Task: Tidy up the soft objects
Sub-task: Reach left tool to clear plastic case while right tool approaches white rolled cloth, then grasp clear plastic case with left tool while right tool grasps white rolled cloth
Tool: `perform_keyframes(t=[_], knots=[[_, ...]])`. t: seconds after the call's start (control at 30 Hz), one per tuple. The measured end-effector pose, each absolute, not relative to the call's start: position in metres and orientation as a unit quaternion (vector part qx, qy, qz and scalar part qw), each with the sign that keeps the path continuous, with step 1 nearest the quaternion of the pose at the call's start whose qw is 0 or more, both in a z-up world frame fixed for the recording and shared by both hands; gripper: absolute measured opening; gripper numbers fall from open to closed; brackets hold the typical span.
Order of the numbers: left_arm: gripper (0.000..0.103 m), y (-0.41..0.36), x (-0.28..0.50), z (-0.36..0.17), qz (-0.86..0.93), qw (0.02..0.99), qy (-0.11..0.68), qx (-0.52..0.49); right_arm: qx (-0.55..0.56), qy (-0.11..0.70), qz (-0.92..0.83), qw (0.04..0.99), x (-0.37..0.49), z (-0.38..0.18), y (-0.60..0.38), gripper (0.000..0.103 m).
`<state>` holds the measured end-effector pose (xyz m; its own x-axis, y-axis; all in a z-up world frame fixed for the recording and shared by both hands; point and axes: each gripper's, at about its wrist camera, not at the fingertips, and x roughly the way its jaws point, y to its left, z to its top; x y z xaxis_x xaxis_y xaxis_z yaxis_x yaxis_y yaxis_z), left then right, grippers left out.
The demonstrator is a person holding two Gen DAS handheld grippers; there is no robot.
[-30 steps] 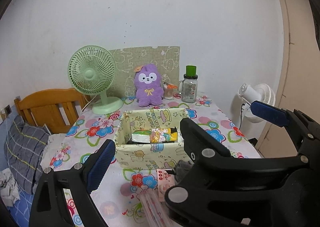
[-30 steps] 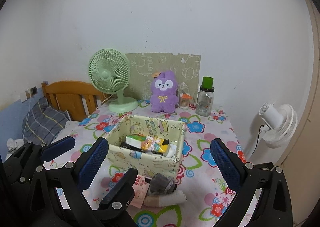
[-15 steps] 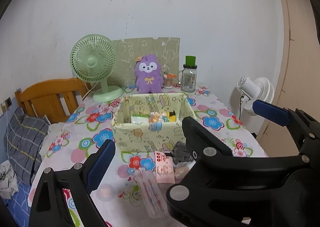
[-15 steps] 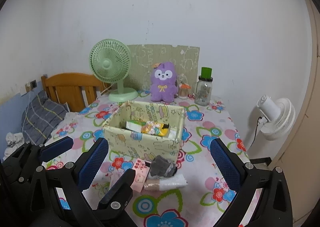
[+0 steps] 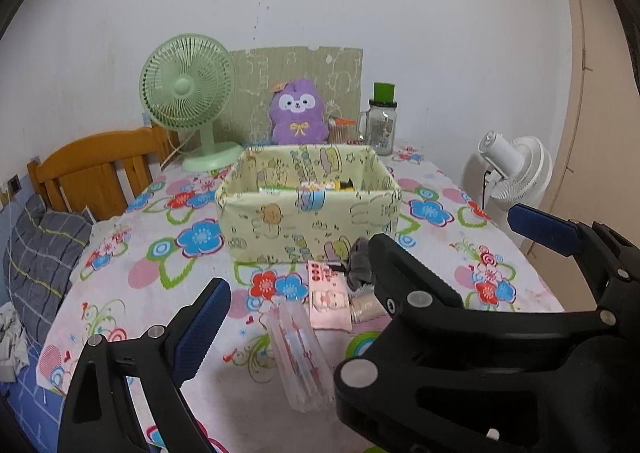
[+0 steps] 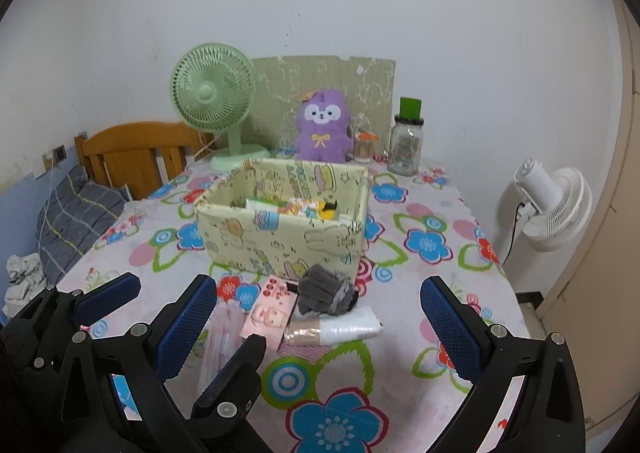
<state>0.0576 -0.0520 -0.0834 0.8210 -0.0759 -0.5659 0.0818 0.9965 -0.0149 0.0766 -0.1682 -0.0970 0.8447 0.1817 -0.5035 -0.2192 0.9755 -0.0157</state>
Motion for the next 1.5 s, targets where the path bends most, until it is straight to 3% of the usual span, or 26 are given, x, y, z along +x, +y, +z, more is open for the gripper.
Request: perform_keyframes(t=[0.5,0.87,1.1,1.17,1.23,1.33,1.5], knots=[[0.095,-0.043,0.072,-0.119,-0.026,0.944,0.329,-0.014,-0.034,0.301,0.095,0.948,0.096,-0.134,-0.164,0.103],[0.086,-0.036,0.085,-0.147,-0.014,0.930,0.365,-0.040,-0.018,0.325,0.100,0.940,0.107,-0.158,-0.163,0.103],[0.073,-0.036,0.095,-0.162,-0.008,0.918,0.394,-0.039,-0.013,0.342,0.098,0.934,0.116,-0.171,-0.163,0.103],[0.067,-0.036,0.096,-0.166,-0.008,0.916,0.400,-0.038,-0.012,0.346,0.096,0.933,0.118,-0.173,-0.164,0.103],[0.049,-0.035,0.099,-0.171,0.000,0.911,0.410,-0.040,-0.011,0.349,0.094,0.932,0.121,-0.175,-0.166,0.103],[0.046,-0.037,0.099,-0.172,0.003,0.913,0.406,-0.032,-0.010,0.355,0.092,0.930,0.125,-0.179,-0.167,0.103],[0.027,-0.033,0.100,-0.171,0.007,0.914,0.405,-0.036,-0.011,0.363,0.088,0.927,0.133,-0.184,-0.168,0.103]])
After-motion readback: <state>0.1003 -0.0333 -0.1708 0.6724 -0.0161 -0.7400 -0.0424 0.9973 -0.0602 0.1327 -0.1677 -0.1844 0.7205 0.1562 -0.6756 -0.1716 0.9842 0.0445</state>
